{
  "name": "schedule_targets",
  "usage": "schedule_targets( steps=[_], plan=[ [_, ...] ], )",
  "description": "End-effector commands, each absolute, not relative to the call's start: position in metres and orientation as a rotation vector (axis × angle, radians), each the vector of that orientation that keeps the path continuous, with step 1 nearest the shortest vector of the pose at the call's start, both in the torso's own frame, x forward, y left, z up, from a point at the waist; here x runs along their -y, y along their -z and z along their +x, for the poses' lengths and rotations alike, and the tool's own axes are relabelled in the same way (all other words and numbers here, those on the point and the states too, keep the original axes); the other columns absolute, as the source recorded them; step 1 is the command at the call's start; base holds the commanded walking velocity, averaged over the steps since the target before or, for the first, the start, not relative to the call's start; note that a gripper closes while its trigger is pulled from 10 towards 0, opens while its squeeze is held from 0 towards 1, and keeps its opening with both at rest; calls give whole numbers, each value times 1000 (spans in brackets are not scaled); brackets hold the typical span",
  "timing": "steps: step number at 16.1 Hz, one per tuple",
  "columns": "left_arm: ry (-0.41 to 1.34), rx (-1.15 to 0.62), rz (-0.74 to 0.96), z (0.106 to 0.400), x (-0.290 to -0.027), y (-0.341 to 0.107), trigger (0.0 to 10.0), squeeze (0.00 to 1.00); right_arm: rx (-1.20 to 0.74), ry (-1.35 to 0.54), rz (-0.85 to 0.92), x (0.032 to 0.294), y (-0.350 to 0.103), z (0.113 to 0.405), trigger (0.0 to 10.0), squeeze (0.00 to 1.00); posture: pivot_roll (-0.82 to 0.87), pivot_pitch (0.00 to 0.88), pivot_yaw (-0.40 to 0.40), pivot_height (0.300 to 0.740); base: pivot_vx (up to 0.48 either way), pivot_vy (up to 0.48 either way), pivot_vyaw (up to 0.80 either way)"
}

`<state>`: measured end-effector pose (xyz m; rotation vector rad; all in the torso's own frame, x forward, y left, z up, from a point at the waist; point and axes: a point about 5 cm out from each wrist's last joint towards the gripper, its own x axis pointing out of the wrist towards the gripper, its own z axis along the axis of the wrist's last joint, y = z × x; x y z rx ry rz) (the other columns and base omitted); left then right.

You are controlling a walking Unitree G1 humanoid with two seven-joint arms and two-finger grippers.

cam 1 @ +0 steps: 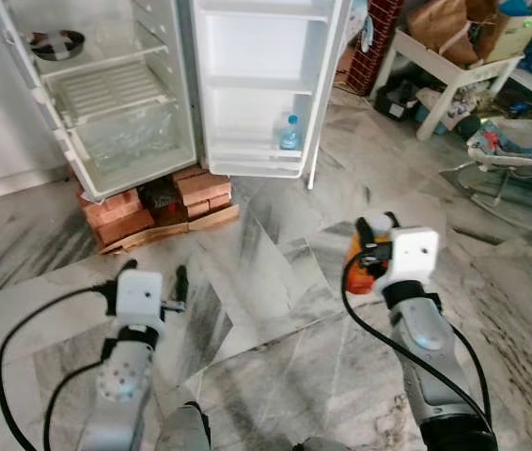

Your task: Restocking fridge

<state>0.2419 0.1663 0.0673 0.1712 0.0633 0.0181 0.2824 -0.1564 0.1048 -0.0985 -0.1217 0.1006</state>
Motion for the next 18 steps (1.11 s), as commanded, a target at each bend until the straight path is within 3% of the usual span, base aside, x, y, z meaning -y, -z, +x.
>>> schedule_targets(
  steps=[1, 9, 18],
  plan=[
    [-14, -53, 161, 245, -164, -70, 10000, 0, 145, -112, -102, 158, -110, 285, 10000, 0, 137, 115, -94, 740, 0, 0, 625],
    [-2, -55, 156, 246, -161, -71, 10000, 0, 149, -157, -80, 153, -111, 286, 10000, 0, 130, 114, -91, 740, 208, 0, 695],
    [-8, -57, 168, 248, -162, -72, 10000, 0, 158, -193, -71, 148, -115, 292, 10000, 0, 136, 125, -87, 740, 279, 0, 0]
  ],
)
